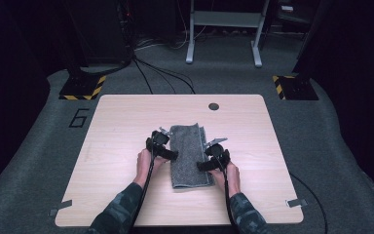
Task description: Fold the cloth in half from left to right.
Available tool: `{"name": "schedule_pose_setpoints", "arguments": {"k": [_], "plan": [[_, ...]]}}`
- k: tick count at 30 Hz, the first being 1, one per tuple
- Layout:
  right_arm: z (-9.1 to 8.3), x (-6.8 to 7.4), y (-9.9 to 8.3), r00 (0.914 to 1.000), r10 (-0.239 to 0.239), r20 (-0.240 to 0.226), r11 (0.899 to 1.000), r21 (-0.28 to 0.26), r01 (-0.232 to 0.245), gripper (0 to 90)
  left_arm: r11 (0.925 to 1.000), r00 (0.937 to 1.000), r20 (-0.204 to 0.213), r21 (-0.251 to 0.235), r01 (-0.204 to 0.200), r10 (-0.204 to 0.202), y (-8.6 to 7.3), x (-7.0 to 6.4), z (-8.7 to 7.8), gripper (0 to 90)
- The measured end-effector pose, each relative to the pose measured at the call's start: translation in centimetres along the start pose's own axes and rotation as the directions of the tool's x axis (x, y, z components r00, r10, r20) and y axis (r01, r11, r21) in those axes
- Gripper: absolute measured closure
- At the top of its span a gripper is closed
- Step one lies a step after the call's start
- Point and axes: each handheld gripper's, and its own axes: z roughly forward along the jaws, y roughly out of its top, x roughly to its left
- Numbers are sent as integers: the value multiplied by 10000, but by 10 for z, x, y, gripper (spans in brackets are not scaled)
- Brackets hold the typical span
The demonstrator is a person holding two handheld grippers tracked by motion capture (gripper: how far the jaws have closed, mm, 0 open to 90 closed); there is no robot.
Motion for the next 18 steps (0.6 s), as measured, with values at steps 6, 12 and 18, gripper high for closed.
{"name": "schedule_pose_setpoints", "arguments": {"k": [6, 12, 18], "plan": [[-1, 3, -5, 9999, 79, 140, 9998, -157, -77, 157, 9991, 9991, 115, -111, -412, 413, -19, -15, -19, 122], [-3, 8, -11, 9986, 272, 460, 9991, -351, -256, 157, 9963, 9962, -164, -6, -856, 856, -30, -25, -18, 126], [-7, 10, -17, 9984, 316, 459, 9990, -344, -301, 150, 9982, 9976, 536, -420, -418, 440, -41, -29, -36, 99]]}}
